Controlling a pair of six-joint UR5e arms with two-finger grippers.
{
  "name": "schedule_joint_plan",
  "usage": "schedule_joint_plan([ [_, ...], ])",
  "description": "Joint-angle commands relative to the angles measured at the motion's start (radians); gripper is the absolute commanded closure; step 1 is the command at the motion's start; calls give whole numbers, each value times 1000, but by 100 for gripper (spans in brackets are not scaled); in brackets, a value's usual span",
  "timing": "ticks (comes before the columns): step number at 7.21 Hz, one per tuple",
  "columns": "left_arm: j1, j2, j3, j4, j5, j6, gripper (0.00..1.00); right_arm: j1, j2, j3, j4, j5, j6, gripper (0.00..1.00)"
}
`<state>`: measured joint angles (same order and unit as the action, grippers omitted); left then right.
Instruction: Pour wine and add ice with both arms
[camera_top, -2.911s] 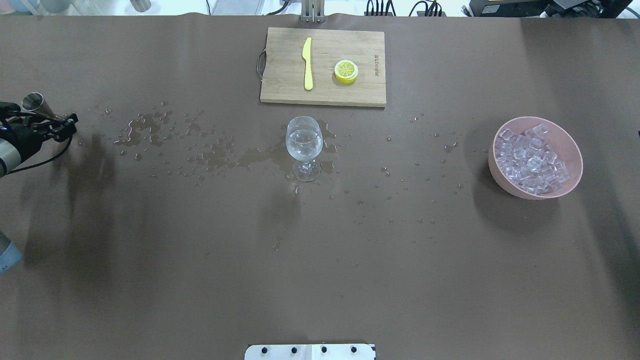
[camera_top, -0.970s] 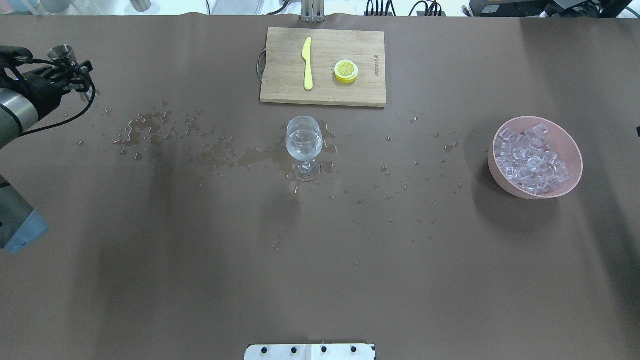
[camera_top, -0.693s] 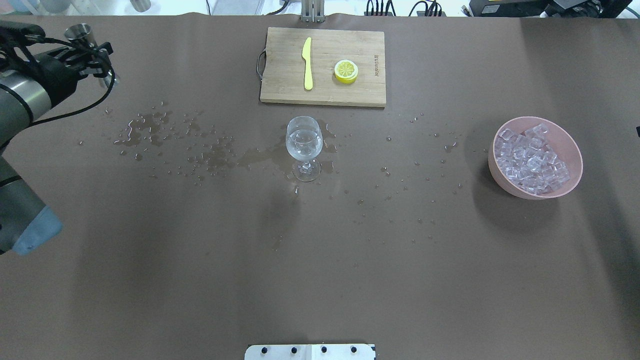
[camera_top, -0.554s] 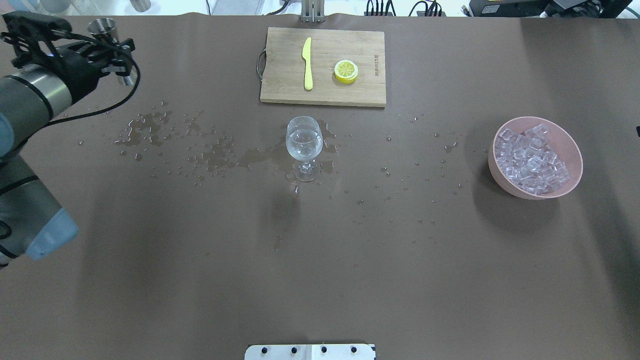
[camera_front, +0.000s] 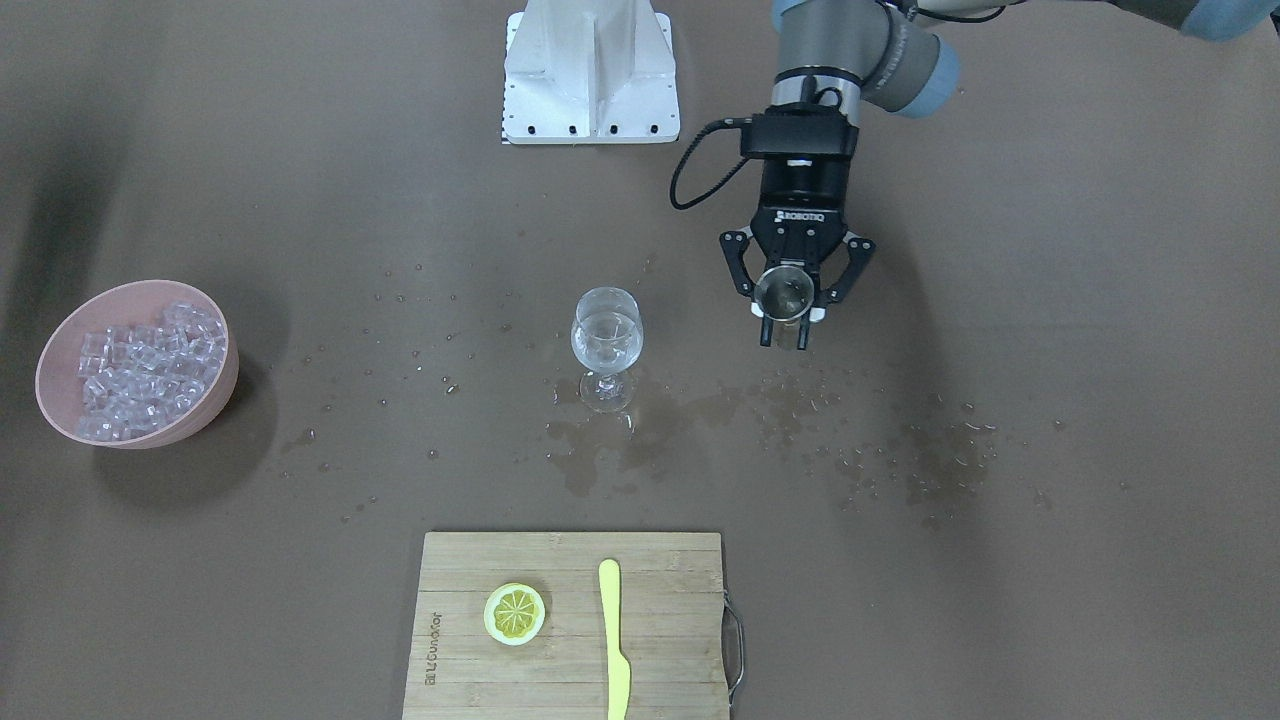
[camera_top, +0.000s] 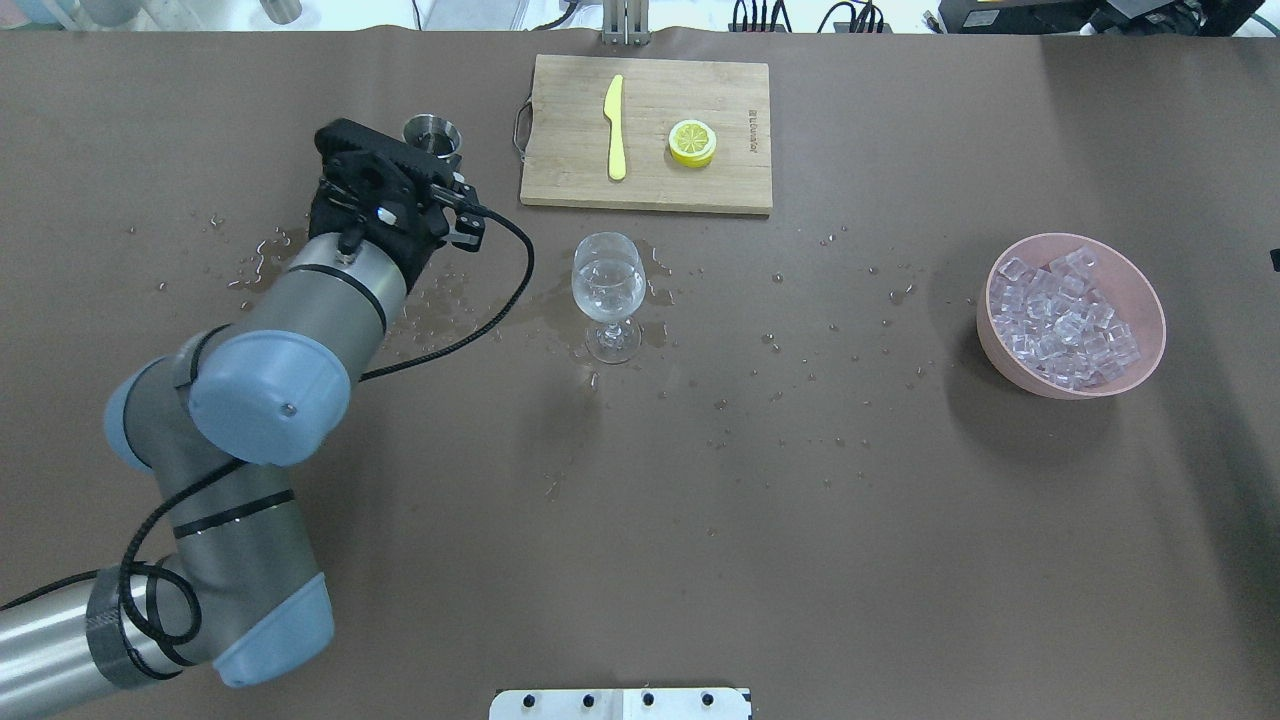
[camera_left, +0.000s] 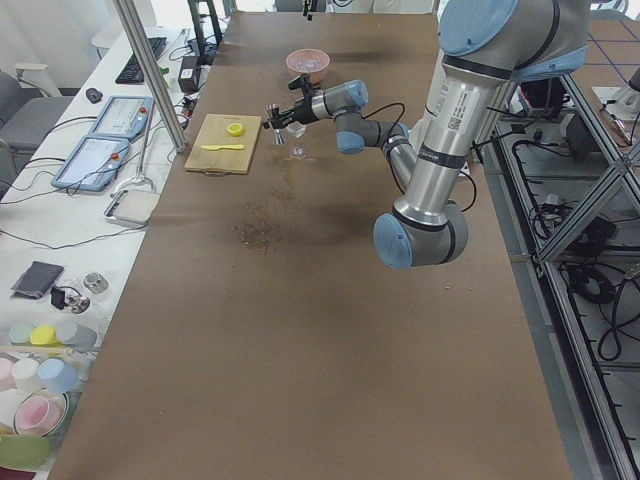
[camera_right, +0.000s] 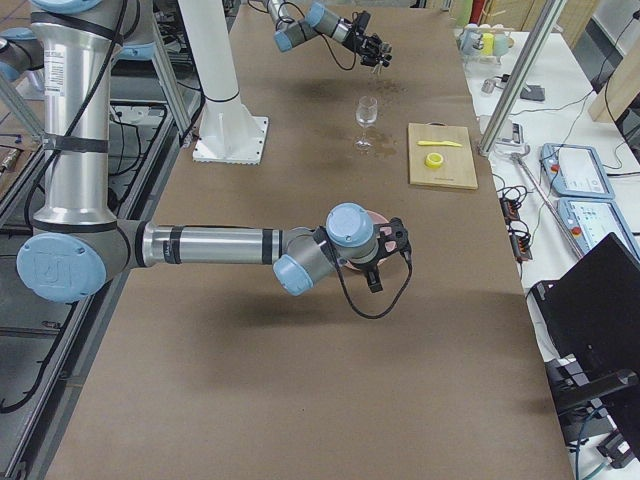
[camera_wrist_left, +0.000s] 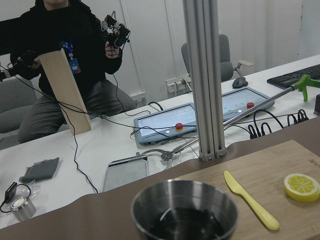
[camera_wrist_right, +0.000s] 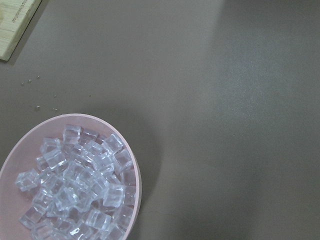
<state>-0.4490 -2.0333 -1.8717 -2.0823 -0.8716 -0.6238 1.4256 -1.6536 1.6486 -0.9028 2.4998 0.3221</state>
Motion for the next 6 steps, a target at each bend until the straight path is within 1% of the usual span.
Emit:
schedule_joint_plan([
  [1,91,-44,6,86,95,166,100,-5,0,0,2,1,0,0],
  [3,96,-91,5,184,105,275,100,-8,0,-1,2,1,0,0],
  [6,99,-149,9,318,108,312,100,-11,0,0,2,1,0,0],
])
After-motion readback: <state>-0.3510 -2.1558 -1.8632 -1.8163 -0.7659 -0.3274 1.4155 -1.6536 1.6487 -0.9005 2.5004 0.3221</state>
